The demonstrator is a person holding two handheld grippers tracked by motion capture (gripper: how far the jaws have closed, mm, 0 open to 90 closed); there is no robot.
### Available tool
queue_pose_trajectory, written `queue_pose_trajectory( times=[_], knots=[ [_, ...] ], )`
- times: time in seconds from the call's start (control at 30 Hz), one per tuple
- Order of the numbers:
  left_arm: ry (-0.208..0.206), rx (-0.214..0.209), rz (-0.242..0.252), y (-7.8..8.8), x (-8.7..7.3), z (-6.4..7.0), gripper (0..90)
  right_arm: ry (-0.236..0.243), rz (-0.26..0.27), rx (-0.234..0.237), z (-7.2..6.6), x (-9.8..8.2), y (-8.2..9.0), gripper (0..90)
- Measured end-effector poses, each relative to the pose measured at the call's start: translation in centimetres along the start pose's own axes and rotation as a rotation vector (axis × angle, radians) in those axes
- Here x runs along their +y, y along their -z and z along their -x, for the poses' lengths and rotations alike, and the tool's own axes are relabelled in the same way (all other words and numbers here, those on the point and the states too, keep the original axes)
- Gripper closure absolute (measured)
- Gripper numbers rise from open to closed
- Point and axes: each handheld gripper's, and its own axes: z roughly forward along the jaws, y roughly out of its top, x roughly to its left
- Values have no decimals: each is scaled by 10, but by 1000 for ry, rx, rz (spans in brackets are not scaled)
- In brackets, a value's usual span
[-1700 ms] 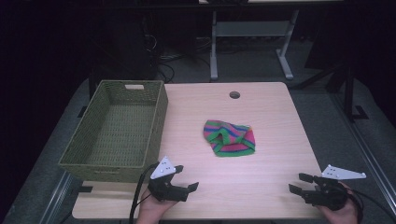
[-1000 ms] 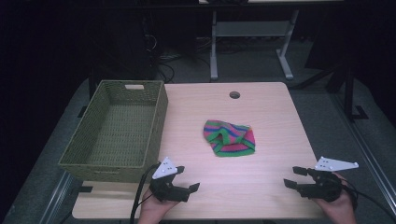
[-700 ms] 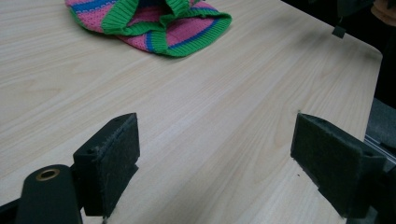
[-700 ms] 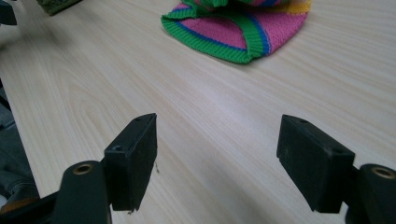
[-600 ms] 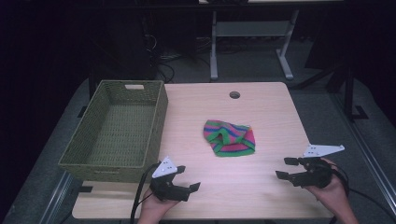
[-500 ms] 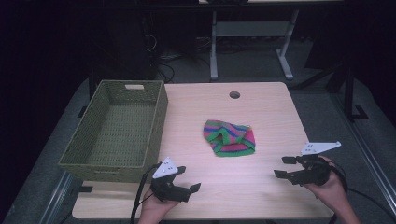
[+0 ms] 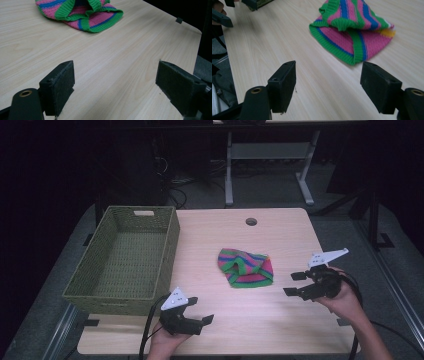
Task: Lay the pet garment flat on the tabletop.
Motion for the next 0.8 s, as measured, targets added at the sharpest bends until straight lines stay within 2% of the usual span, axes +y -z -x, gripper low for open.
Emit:
queue_pose_trajectory(
  times=[0.03,0.17,0.2,0.23,0.4,0.6,0.8],
  knots=[
    [6,1,2,1,0,-1,152,0,0,0,0,0,0,284],
    [6,1,8,2,0,-1,153,29,-24,-2,2,25,-10,300],
    [8,0,11,2,0,0,153,29,-24,-2,2,25,-10,300],
    [5,1,15,3,0,1,153,32,-32,-2,4,33,-16,301],
    [10,6,16,3,0,-1,153,52,-50,6,9,52,-27,304],
    [0,6,9,3,0,-1,153,47,-71,25,13,66,-37,301],
    [-6,7,16,3,0,1,155,20,-105,35,21,78,-59,297]
  ],
)
